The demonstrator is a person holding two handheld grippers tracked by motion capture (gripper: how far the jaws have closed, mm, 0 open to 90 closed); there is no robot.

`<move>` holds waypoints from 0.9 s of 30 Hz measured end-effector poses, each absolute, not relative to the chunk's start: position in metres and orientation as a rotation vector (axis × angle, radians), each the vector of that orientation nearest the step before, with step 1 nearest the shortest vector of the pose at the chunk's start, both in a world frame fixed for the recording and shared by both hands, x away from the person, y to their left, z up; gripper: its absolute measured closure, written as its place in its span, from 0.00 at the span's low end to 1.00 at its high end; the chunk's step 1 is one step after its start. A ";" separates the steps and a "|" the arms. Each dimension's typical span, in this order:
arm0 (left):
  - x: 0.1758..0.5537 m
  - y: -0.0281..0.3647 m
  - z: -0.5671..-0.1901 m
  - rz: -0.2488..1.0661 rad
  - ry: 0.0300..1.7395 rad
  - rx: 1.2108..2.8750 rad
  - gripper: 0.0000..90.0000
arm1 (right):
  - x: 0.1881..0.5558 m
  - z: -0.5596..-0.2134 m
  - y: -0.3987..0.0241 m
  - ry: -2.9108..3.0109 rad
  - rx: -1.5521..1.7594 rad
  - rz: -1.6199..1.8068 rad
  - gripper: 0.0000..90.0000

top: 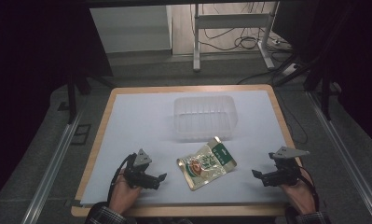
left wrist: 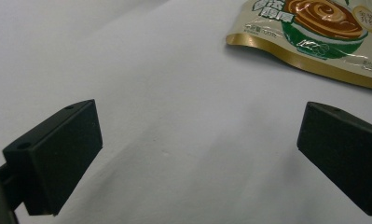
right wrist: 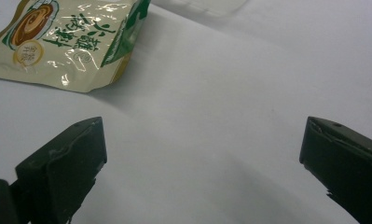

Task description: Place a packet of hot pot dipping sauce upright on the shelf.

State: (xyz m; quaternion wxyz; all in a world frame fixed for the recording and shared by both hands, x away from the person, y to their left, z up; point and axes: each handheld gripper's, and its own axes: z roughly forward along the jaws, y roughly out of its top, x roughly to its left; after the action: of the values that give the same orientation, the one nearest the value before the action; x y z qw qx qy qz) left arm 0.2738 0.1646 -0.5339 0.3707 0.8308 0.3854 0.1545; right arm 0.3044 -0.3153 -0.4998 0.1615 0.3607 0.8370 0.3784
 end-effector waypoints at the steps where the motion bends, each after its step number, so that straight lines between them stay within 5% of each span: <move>1: 0.274 0.164 -0.534 0.399 0.983 2.134 0.00 | 0.304 -0.500 -0.315 2.390 1.031 1.074 0.01; 27: 0.273 0.162 -0.533 0.405 0.965 2.135 0.00 | 0.304 -0.497 -0.304 2.394 1.024 1.105 0.01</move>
State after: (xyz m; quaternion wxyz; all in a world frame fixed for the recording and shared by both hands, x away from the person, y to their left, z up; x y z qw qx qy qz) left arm 0.2728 0.1622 -0.5335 0.3726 0.8333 0.3766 0.1579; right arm 0.3037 -0.3041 -0.4972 0.1557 0.3576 0.8360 0.3860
